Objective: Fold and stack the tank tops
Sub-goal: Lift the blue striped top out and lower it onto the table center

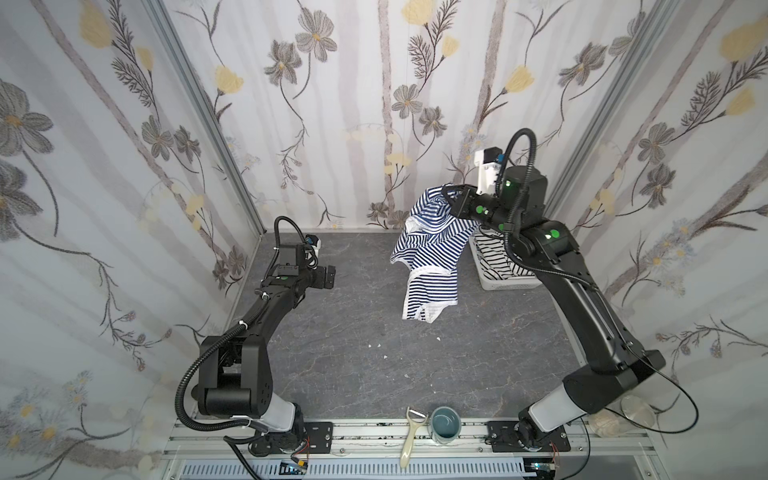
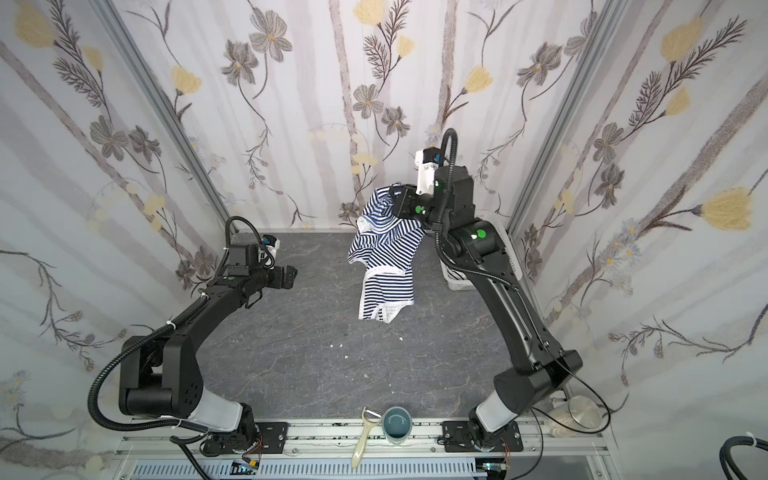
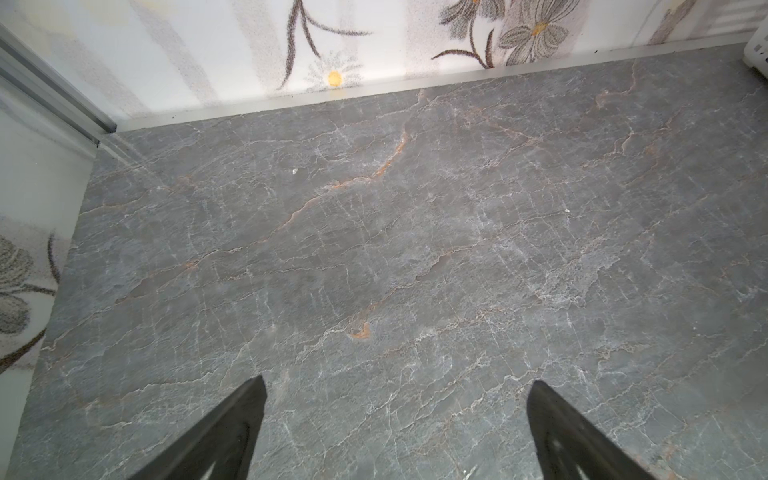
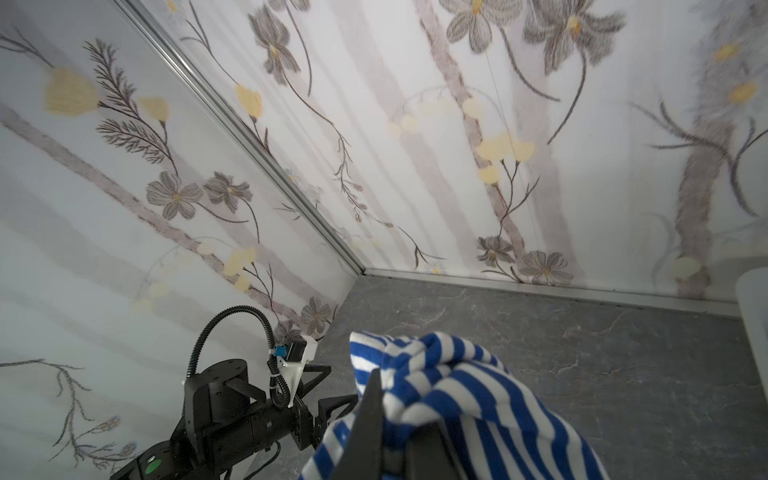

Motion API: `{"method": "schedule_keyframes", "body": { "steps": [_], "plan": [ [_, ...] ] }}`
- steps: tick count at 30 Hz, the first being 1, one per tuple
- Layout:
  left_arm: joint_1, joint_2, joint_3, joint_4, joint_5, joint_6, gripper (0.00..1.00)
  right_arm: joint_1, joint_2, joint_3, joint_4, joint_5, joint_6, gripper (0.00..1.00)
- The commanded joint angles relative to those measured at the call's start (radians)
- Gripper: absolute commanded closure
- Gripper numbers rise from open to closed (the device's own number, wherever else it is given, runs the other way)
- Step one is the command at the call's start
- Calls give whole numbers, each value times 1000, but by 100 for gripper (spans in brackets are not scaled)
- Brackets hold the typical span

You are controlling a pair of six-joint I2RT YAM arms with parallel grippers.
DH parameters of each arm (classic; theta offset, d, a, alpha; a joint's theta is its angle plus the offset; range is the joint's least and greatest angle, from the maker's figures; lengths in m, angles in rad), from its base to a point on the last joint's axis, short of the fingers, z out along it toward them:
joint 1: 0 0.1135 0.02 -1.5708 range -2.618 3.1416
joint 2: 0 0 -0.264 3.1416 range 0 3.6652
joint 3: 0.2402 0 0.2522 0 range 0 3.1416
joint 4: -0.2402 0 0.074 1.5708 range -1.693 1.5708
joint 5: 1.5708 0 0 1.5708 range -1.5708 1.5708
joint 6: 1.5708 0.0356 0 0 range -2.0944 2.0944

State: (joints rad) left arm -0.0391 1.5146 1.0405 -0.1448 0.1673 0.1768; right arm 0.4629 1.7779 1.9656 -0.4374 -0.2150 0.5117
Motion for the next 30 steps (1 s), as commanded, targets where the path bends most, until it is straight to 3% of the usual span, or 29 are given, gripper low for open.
{"method": "schedule_keyframes", "body": {
  "steps": [1, 5, 8, 15, 20, 30],
  "plan": [
    [4, -11, -10, 20, -8, -3, 0, 9, 106, 111, 128, -84, 70, 100],
    [11, -19, -21, 22, -8, 3, 0, 46, 232, 303, 101, -109, 83, 100],
    [14, -16, -32, 25, -2, 3, 0, 61, 260, 314, 67, -86, 100, 100],
    [16, 7, -49, 27, 43, -7, 0, 152, 414, 165, -107, -97, 84, 97],
    [15, -21, -94, 26, 65, 7, 0, 231, 496, -42, 2, -108, 121, 93],
    [-47, -118, -229, -26, 186, 111, 0, 177, 571, -53, 108, -117, 208, 94]
  ]
}}
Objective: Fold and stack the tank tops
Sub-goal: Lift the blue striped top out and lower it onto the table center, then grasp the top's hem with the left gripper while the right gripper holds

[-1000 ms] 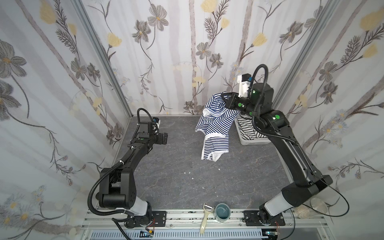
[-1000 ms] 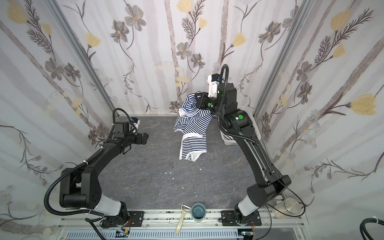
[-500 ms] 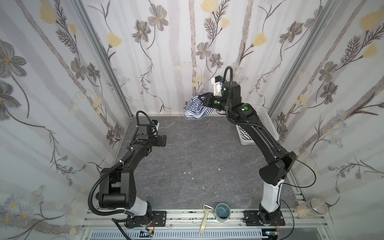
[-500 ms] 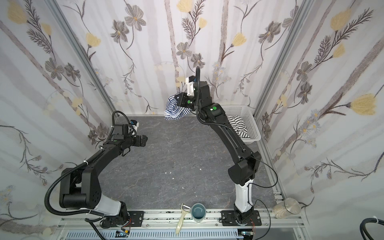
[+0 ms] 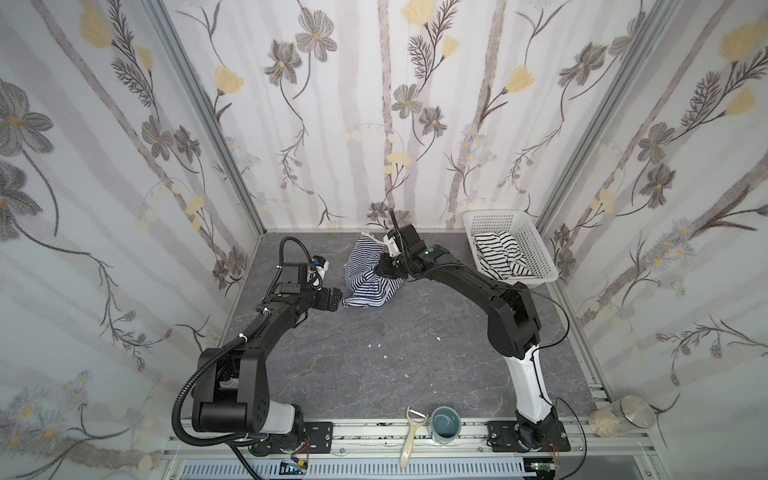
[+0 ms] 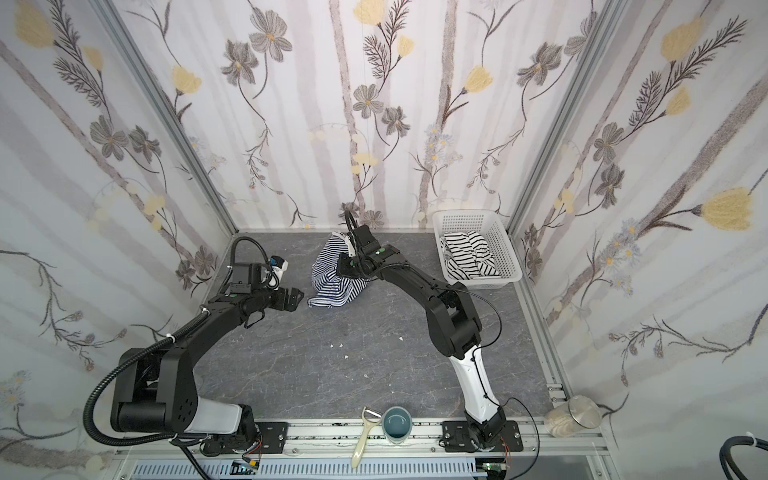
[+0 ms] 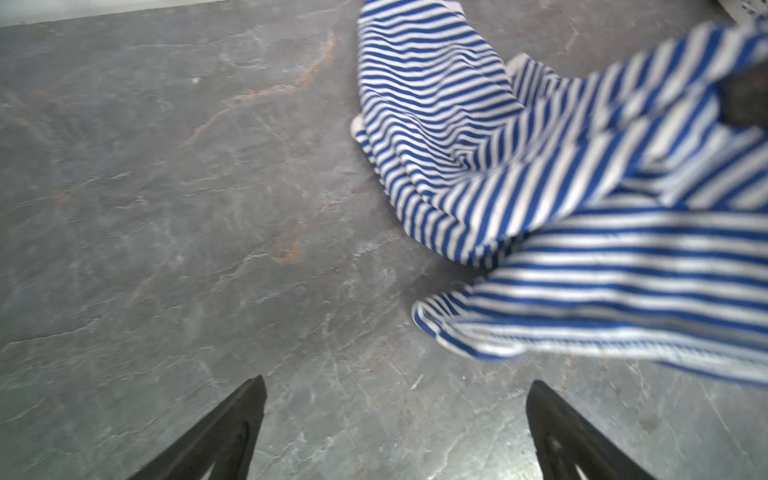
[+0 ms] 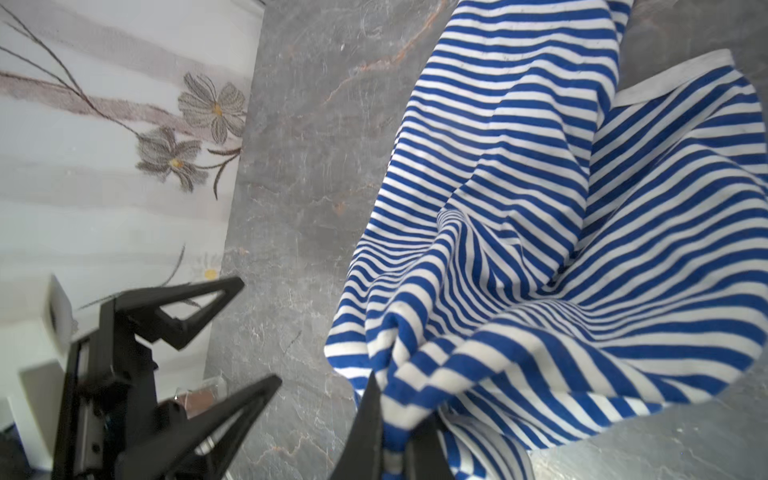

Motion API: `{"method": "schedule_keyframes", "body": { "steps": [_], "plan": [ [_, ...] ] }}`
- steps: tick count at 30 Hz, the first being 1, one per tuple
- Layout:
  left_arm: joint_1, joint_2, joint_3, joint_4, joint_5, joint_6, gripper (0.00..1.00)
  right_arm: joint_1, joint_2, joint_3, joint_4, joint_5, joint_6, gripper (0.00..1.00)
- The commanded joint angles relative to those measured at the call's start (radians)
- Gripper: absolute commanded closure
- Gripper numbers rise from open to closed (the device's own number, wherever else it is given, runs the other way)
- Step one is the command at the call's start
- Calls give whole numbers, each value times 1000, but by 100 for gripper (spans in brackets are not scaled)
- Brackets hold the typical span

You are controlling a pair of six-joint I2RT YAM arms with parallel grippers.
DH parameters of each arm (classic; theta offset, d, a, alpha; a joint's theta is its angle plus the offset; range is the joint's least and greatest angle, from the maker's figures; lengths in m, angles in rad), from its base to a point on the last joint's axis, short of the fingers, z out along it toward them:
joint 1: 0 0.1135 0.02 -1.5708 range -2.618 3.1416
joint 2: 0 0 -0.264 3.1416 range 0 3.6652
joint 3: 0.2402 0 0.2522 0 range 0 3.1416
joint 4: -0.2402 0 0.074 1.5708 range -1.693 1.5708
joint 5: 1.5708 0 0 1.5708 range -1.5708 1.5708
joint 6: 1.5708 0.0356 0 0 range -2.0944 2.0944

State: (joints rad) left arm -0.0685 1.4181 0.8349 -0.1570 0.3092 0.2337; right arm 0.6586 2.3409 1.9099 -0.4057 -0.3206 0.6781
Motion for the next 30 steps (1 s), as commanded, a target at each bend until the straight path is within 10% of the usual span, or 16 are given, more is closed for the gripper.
{"method": "schedule_keyframes", "body": {
  "steps": [1, 15, 30],
  "plan": [
    [-26, -26, -32, -13, 37, 59, 0, -28, 5, -10, 76, -6, 43, 94],
    [-37, 216, 106, 28, -19, 10, 13, -78, -125, -470, 295, -3, 75, 95],
    [-70, 340, 169, 22, 66, -5, 23, -95, -134, -515, 324, -15, 75, 94]
  ]
}}
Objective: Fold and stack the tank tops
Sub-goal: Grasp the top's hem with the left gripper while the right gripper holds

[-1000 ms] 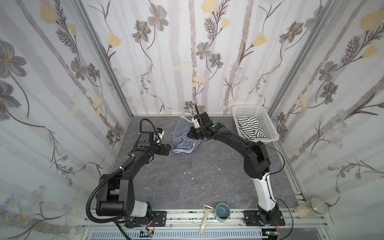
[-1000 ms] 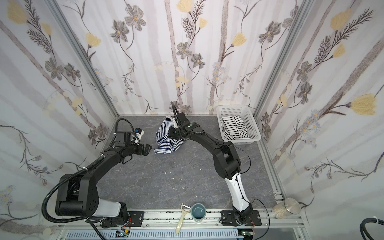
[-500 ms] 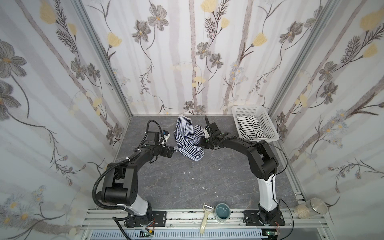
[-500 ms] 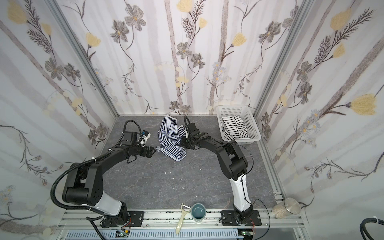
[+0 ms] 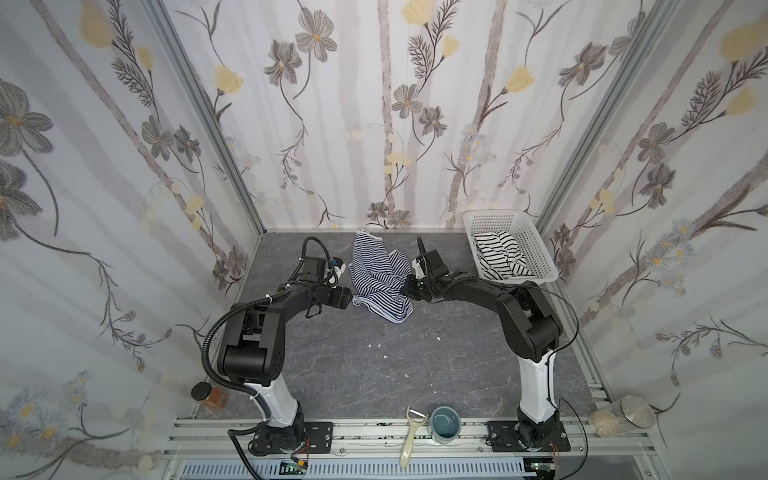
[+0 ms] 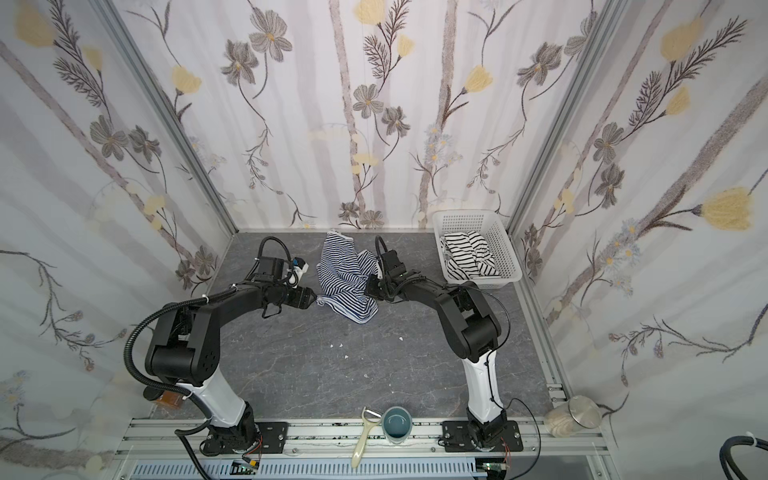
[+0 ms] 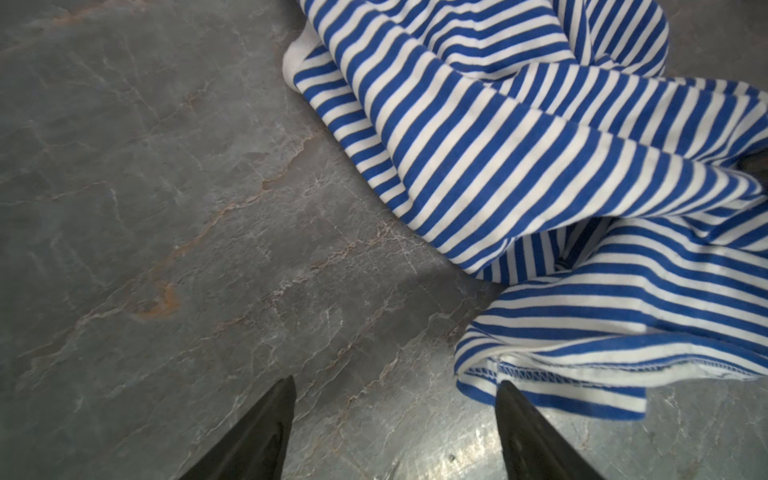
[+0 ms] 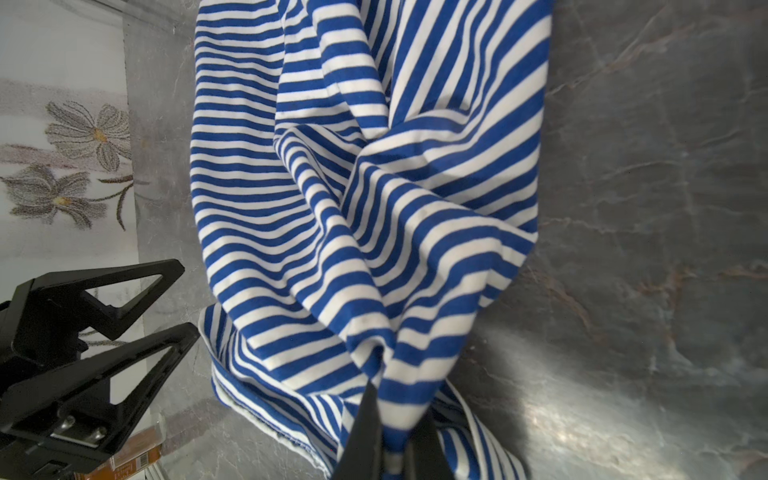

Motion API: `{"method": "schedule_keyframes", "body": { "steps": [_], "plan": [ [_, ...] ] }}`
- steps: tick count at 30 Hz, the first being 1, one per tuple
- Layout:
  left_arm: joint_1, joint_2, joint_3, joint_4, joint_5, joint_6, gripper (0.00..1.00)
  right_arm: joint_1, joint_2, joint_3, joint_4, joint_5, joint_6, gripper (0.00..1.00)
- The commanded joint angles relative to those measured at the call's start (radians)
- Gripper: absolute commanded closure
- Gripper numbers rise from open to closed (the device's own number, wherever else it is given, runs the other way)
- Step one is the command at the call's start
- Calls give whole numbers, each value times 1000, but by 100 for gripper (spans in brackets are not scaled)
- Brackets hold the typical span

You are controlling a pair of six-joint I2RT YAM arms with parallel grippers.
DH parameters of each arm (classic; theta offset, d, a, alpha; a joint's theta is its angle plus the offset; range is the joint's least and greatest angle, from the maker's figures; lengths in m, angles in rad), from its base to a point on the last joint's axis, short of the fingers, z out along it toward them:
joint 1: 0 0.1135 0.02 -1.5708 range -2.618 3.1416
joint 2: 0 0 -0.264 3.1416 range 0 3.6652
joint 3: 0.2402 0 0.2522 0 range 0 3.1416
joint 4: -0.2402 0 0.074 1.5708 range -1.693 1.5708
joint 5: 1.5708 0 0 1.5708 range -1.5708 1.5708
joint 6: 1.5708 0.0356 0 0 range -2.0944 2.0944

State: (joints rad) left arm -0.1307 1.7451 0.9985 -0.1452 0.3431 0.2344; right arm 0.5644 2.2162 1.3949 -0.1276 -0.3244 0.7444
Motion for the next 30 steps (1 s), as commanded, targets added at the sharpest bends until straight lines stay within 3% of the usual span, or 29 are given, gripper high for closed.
{"method": "schedule_keyframes", "body": {
  "steps": [1, 6, 9, 15, 18, 19, 23, 25, 30],
  "plan": [
    [-9, 21, 6, 10, 40, -11, 23, -2, -10, -2, 48, -14, 10, 94],
    [-23, 55, 18, 10, 60, -20, 26, -3, -8, -4, 54, -19, 12, 94],
    [-24, 73, 24, 9, 71, -23, 34, -3, -7, -4, 57, -23, 13, 94],
    [-24, 109, 50, -14, 175, -49, 65, -2, -10, -4, 62, -32, 15, 94],
    [-24, 121, 77, -53, 212, -49, 100, -3, -21, -4, 62, -40, 8, 92],
    [-23, 116, 82, -69, 213, -42, 100, -3, -30, -5, 63, -43, 4, 87],
    [3, 24, 80, -118, 217, -30, 100, 0, -101, -28, 75, -67, -31, 52],
    [30, -50, 72, -130, 224, -38, 100, 0, -151, -56, 76, -64, -48, 46],
    [76, -221, 43, -150, 205, -42, 100, -2, -214, -125, 49, -9, -73, 45]
  ]
}}
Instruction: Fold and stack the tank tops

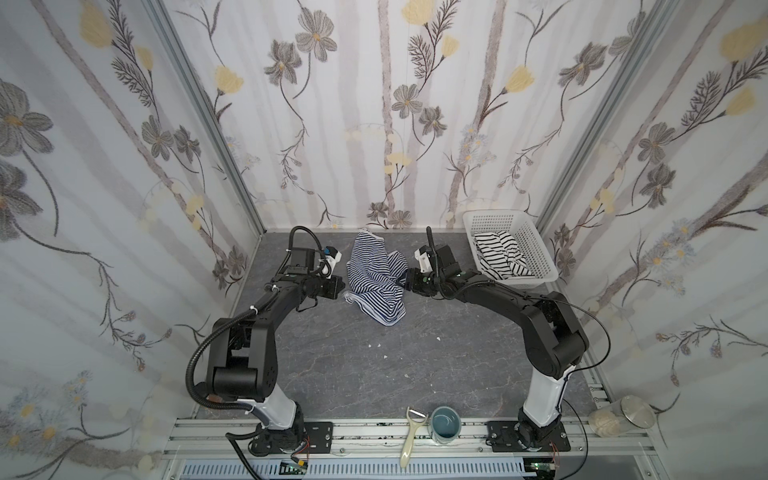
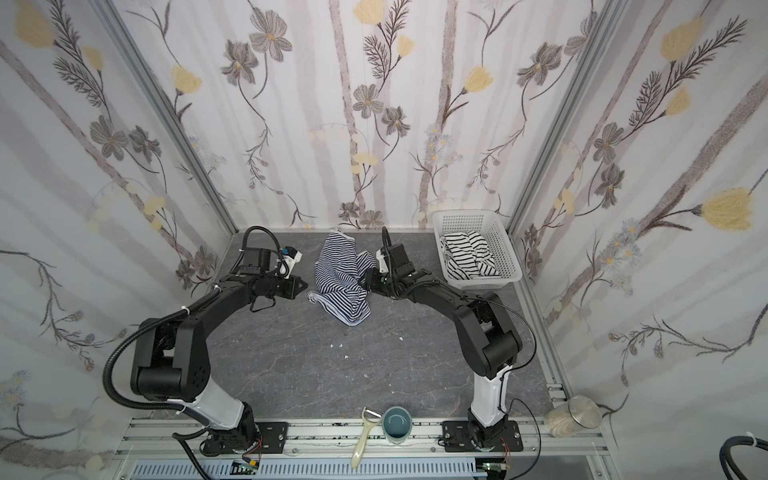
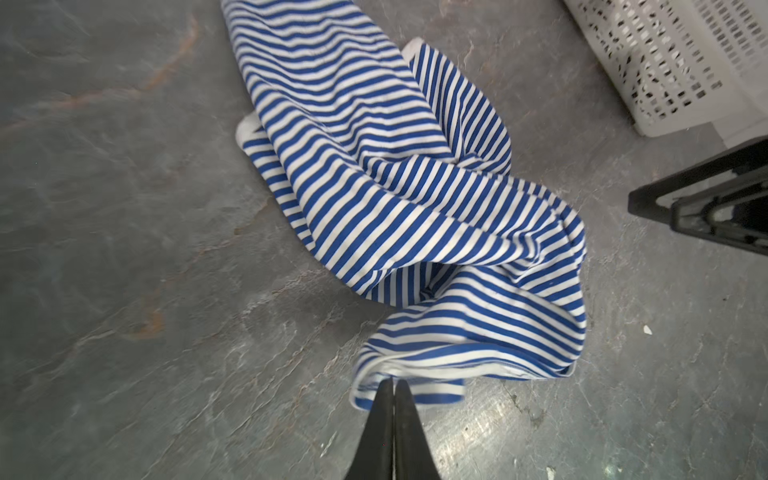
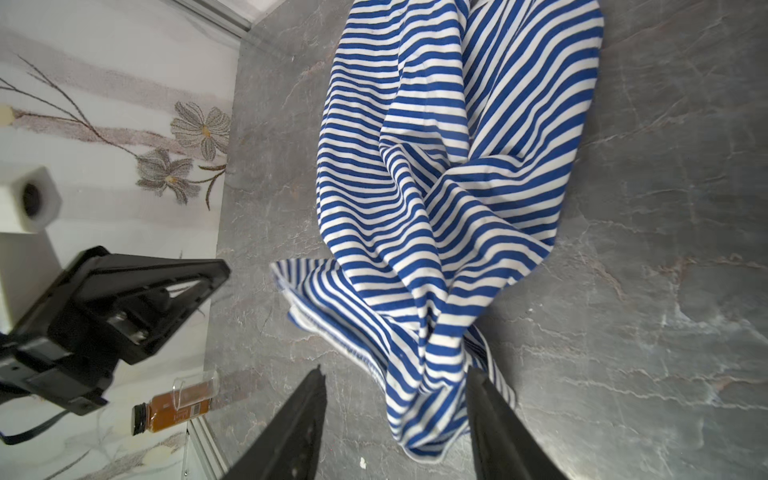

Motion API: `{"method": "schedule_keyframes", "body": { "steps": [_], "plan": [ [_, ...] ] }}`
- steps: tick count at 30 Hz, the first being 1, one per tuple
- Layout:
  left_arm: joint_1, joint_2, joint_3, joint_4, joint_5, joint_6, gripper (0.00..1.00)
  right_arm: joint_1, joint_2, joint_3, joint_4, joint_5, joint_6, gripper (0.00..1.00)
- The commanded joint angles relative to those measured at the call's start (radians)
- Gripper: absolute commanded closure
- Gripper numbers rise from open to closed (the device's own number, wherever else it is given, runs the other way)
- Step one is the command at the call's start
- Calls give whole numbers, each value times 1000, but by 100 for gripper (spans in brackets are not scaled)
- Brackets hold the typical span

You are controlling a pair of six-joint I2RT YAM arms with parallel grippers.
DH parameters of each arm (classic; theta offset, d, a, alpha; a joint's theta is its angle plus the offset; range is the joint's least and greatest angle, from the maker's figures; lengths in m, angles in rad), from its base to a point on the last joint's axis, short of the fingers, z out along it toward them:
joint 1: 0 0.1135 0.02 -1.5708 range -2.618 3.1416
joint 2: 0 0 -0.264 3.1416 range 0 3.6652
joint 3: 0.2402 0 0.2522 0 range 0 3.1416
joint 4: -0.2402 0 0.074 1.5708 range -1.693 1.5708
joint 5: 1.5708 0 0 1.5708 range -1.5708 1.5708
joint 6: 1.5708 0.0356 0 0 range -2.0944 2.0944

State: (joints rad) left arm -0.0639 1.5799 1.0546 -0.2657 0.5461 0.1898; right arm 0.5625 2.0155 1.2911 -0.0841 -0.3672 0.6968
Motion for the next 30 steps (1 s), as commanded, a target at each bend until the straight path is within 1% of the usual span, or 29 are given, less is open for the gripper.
{"method": "schedule_keyframes", "body": {
  "steps": [1, 6, 9, 10, 11, 13, 14, 15, 16, 19, 22, 27, 30],
  "plan": [
    [12, -89, -22, -32, -6, 5, 100, -2, -12, -30, -6, 47, -33, 46],
    [15, -195, -73, -35, -35, 15, 100, 9, 13, -86, 28, 33, -34, 50],
    [15, -189, -95, -32, -63, 34, 100, 28, 26, -101, 22, 47, -41, 50],
    [14, -174, -99, -32, -68, 41, 95, 28, 29, -113, 31, 48, -39, 51],
    [15, -158, -98, -32, -72, 47, 85, 27, 33, -121, 37, 48, -37, 52],
    [13, -118, -96, -30, -71, 62, 52, 28, 52, -124, 37, 47, -34, 54],
    [14, -98, -92, -29, -68, 66, 42, 30, 63, -122, 37, 44, -33, 55],
    [10, -75, -84, -26, -65, 69, 36, 30, 73, -122, 39, 42, -31, 55],
    [6, -49, -74, -23, -64, 71, 33, 31, 83, -121, 40, 41, -30, 56],
    [-15, 23, -41, -12, -69, 76, 31, 30, 90, -128, 52, 40, -18, 56],
    [-39, 96, -15, 5, -83, 87, 32, 30, 79, -139, 64, 42, -7, 56],
    [-74, 207, 18, 16, -148, 129, 39, 29, 54, -163, 69, 53, 1, 56],
    [-74, 226, 14, 25, -175, 148, 43, 27, 35, -184, 73, 60, 4, 56]
  ]
}}
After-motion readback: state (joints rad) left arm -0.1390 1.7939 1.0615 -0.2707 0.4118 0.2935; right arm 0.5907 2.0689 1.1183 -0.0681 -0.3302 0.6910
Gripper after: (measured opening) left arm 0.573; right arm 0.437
